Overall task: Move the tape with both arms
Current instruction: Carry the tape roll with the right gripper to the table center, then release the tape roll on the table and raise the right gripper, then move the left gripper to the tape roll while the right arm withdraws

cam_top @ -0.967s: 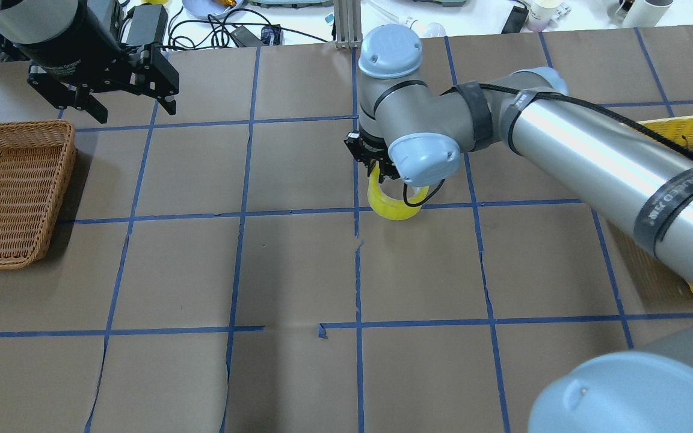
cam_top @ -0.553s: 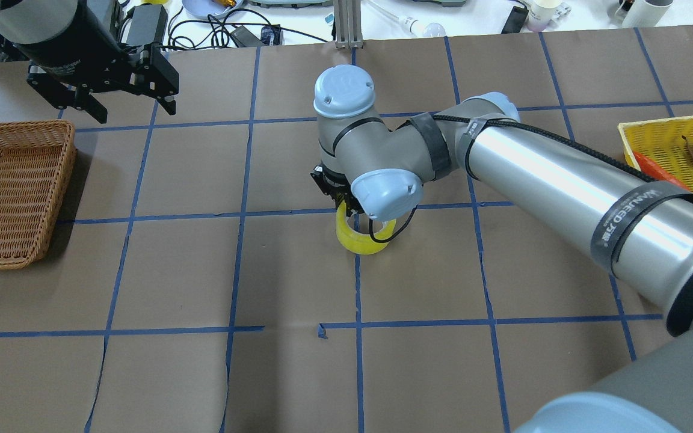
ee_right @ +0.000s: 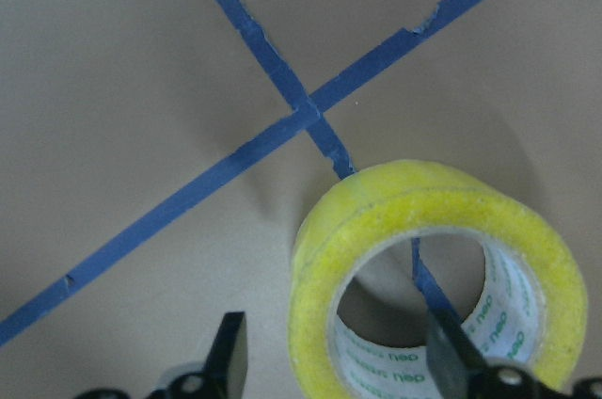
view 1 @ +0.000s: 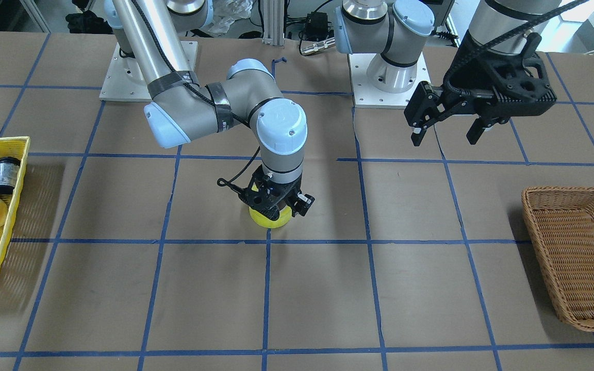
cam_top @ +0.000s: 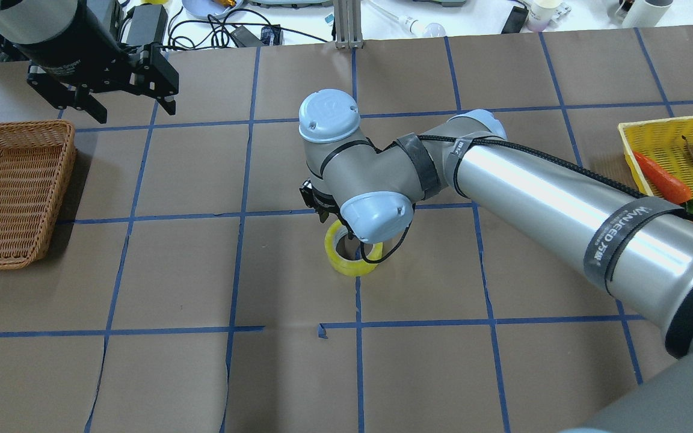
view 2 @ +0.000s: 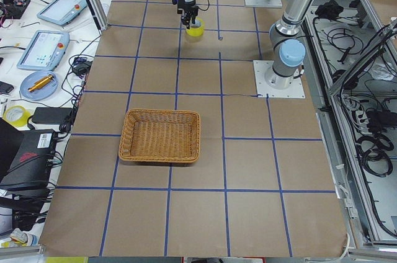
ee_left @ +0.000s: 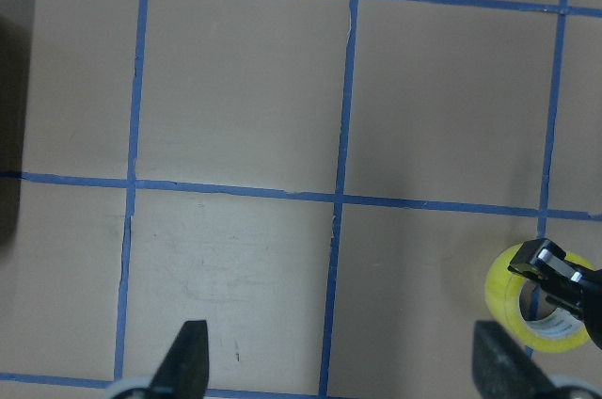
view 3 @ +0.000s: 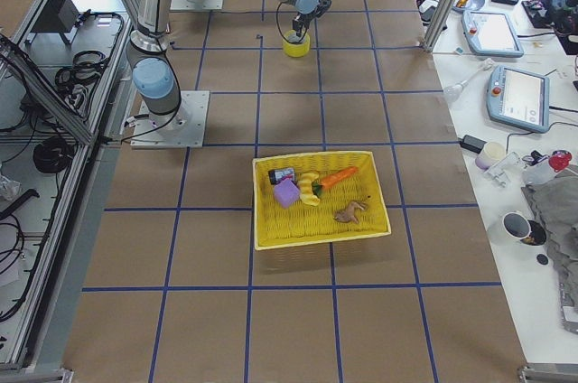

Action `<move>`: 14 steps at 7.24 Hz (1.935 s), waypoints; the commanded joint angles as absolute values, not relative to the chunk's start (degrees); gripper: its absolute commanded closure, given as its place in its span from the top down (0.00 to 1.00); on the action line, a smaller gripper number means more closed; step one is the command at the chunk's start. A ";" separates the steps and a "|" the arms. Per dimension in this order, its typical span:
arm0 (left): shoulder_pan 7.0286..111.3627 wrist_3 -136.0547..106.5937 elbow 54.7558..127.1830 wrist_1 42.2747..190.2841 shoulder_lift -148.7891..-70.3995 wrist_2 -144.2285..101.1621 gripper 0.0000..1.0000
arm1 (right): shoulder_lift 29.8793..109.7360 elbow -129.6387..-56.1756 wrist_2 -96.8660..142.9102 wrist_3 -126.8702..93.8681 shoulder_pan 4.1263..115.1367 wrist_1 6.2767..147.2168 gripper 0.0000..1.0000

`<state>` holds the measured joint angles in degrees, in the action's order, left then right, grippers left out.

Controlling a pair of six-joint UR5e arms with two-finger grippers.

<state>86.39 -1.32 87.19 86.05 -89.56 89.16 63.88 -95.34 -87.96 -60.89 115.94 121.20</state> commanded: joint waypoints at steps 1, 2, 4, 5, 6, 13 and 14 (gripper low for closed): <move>86.40 -1.32 87.19 86.04 -89.56 89.12 1.00 | 68.01 -93.87 -91.56 -55.33 112.18 120.24 1.00; 86.40 -1.41 87.27 86.13 -89.56 89.21 1.00 | 70.38 -93.69 -91.49 -44.67 107.02 115.80 1.00; 87.79 -1.93 88.67 86.31 -89.99 89.47 1.00 | 75.48 -93.86 -91.49 -26.10 97.60 112.78 1.00; 90.50 -6.55 89.73 85.26 -91.57 89.47 1.00 | 77.50 -93.69 -92.02 -19.84 93.73 110.24 1.00; 94.36 -9.81 90.61 81.25 -92.54 89.39 1.00 | 80.91 -94.13 -91.93 -14.38 89.95 106.21 1.00; 106.87 -14.33 115.14 47.92 -102.64 88.77 1.00 | 91.49 -93.52 -91.85 -7.91 88.59 95.45 1.00; 107.05 -14.33 115.14 45.55 -105.09 88.16 1.00 | 91.58 -93.69 -92.28 -7.91 88.51 95.36 1.00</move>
